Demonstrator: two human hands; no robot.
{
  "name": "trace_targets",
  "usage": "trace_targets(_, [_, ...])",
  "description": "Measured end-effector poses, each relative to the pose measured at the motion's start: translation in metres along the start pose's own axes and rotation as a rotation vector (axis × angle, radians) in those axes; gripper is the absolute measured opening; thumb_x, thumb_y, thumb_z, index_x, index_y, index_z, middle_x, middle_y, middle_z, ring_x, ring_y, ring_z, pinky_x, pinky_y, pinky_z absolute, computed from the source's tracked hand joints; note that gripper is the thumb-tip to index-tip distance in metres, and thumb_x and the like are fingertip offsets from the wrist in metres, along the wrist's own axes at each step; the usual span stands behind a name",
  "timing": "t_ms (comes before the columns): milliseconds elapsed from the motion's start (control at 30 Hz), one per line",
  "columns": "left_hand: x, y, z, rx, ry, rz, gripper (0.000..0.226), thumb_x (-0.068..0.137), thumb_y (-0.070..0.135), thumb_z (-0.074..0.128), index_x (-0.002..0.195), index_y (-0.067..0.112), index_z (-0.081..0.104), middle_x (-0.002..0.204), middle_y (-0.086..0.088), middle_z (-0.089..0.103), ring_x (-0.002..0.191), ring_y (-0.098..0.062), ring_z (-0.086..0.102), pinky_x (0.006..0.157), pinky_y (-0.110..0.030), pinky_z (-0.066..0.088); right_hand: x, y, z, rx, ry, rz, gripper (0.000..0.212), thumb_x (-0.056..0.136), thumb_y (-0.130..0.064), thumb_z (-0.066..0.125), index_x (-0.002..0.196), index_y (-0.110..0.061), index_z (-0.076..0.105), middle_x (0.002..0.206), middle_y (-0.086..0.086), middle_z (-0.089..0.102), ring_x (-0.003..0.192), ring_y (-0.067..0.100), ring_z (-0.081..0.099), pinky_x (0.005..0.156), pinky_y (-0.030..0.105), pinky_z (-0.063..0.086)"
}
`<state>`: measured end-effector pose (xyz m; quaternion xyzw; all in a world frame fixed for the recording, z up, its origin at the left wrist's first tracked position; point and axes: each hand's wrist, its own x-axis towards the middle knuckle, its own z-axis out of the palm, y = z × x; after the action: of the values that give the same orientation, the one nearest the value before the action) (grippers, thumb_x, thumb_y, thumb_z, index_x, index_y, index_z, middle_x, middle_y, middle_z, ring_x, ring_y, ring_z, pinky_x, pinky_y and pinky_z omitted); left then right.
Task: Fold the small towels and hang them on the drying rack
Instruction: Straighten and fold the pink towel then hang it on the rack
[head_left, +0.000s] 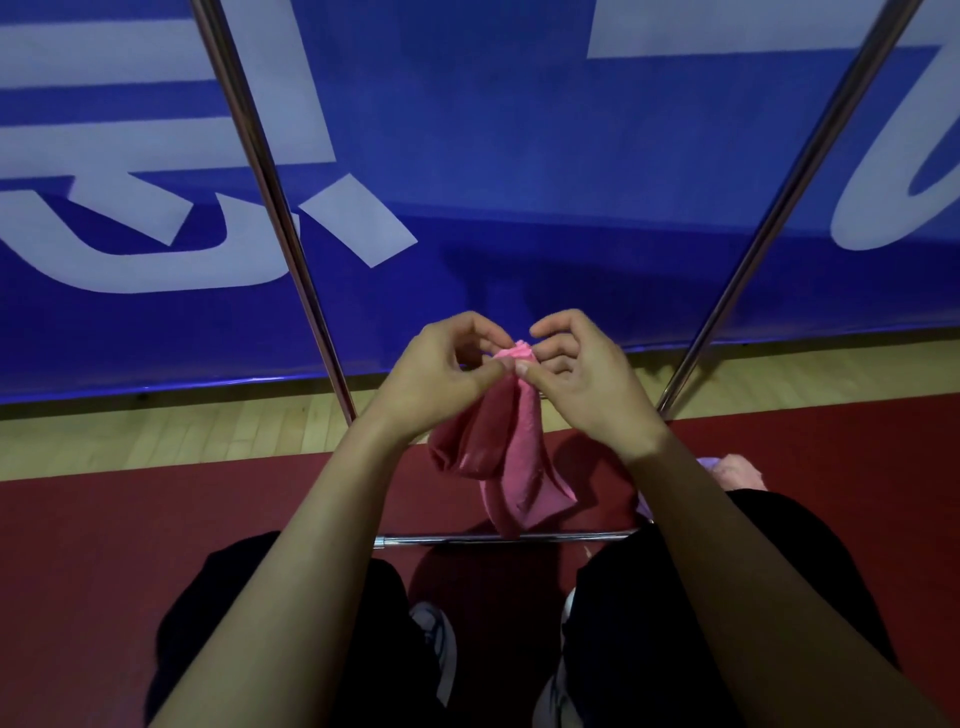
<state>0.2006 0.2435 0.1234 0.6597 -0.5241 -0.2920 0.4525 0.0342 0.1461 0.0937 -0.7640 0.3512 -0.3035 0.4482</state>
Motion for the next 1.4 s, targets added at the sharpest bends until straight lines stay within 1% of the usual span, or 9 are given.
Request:
trace_targets(100, [0.001, -0.004, 0.0, -0.01, -0.08, 0.057, 0.017, 0.093, 0.015, 0.076, 0.106, 0.022, 0.067, 0.1, 0.005, 0.075, 0.088, -0.023, 0.073, 0.082, -0.035, 0.056, 0.002, 0.003, -0.001, -0.062, -0.068, -0.01, 0.05, 0.084, -0.035, 0.079, 0.13, -0.027, 0.061, 0.093, -0.007, 0.075, 0.084, 0.012, 0.073, 0.089, 0.046, 0.058])
trace_targets(233, [0.003, -0.011, -0.003, 0.046, -0.11, 0.065, 0.027, 0.094, 0.008, 0.07, 0.115, 0.02, 0.059, 0.102, 0.005, 0.074, 0.09, -0.024, 0.072, 0.081, -0.036, 0.056, 0.003, 0.002, -0.009, -0.179, -0.082, -0.059, 0.014, 0.086, -0.034, 0.079, 0.098, -0.029, 0.075, 0.086, -0.009, 0.075, 0.077, 0.01, 0.07, 0.079, 0.045, 0.057])
trace_targets(333, [0.004, -0.022, -0.01, 0.204, -0.164, -0.031, 0.024, 0.093, 0.011, 0.069, 0.113, 0.021, 0.06, 0.101, 0.007, 0.073, 0.095, -0.015, 0.072, 0.085, -0.034, 0.057, 0.004, 0.001, -0.021, -0.218, -0.042, -0.112, 0.012, 0.086, -0.034, 0.079, 0.094, -0.027, 0.073, 0.071, -0.008, 0.065, 0.065, 0.011, 0.056, 0.067, 0.04, 0.051])
trace_targets(500, [0.003, -0.035, -0.01, 0.591, -0.235, -0.241, 0.028, 0.089, 0.031, 0.07, 0.114, 0.022, 0.067, 0.112, -0.001, 0.073, 0.099, -0.021, 0.069, 0.087, -0.035, 0.057, 0.004, 0.003, -0.033, -0.181, -0.061, -0.128, 0.015, 0.087, -0.039, 0.078, 0.098, -0.031, 0.072, 0.079, 0.011, 0.066, 0.074, 0.033, 0.058, 0.073, 0.05, 0.053])
trace_targets(633, [0.007, -0.037, -0.006, 0.711, -0.305, -0.369, 0.031, 0.086, 0.039, 0.071, 0.112, 0.023, 0.07, 0.112, -0.007, 0.074, 0.101, -0.027, 0.07, 0.085, -0.034, 0.058, 0.0, -0.004, -0.036, -0.126, -0.053, -0.146, 0.011, 0.089, -0.029, 0.079, 0.098, -0.027, 0.073, 0.091, -0.005, 0.073, 0.084, 0.015, 0.068, 0.083, 0.042, 0.056])
trace_targets(800, [0.009, -0.024, -0.027, 0.327, -0.362, -0.465, 0.02, 0.09, 0.01, 0.067, 0.108, 0.019, 0.072, 0.095, -0.001, 0.075, 0.081, -0.013, 0.07, 0.069, -0.029, 0.058, 0.001, 0.004, -0.053, -0.173, -0.08, -0.058, 0.009, 0.089, -0.029, 0.079, 0.094, -0.029, 0.071, 0.092, -0.011, 0.076, 0.091, 0.007, 0.072, 0.091, 0.04, 0.058])
trace_targets(967, [0.005, -0.011, -0.045, -0.16, -0.352, -0.441, 0.041, 0.094, -0.011, 0.05, 0.113, 0.016, 0.075, 0.1, -0.004, 0.074, 0.092, -0.019, 0.071, 0.089, -0.045, 0.061, 0.001, 0.005, -0.058, -0.135, -0.107, -0.003, 0.005, 0.093, -0.025, 0.075, 0.093, -0.025, 0.07, 0.093, -0.006, 0.076, 0.092, 0.005, 0.071, 0.096, 0.032, 0.056])
trace_targets(1133, [0.006, -0.004, -0.046, -0.538, -0.238, -0.351, 0.062, 0.088, -0.024, 0.034, 0.095, 0.021, 0.076, 0.119, -0.005, 0.075, 0.101, -0.024, 0.067, 0.081, -0.044, 0.052, 0.001, -0.002, -0.057, 0.067, -0.133, -0.003, 0.005, 0.095, -0.02, 0.072, 0.093, -0.021, 0.068, 0.101, 0.005, 0.077, 0.099, 0.013, 0.072, 0.096, 0.024, 0.051])
trace_targets(1400, [-0.008, -0.002, -0.048, -0.09, -0.204, -0.098, 0.041, 0.089, -0.02, 0.043, 0.092, 0.006, 0.073, 0.119, -0.009, 0.073, 0.109, -0.041, 0.069, 0.087, -0.049, 0.06, 0.0, -0.004, -0.061, 0.073, -0.138, -0.001, 0.003, 0.096, -0.023, 0.071, 0.094, -0.023, 0.068, 0.098, -0.001, 0.076, 0.092, 0.006, 0.072, 0.081, 0.017, 0.052])
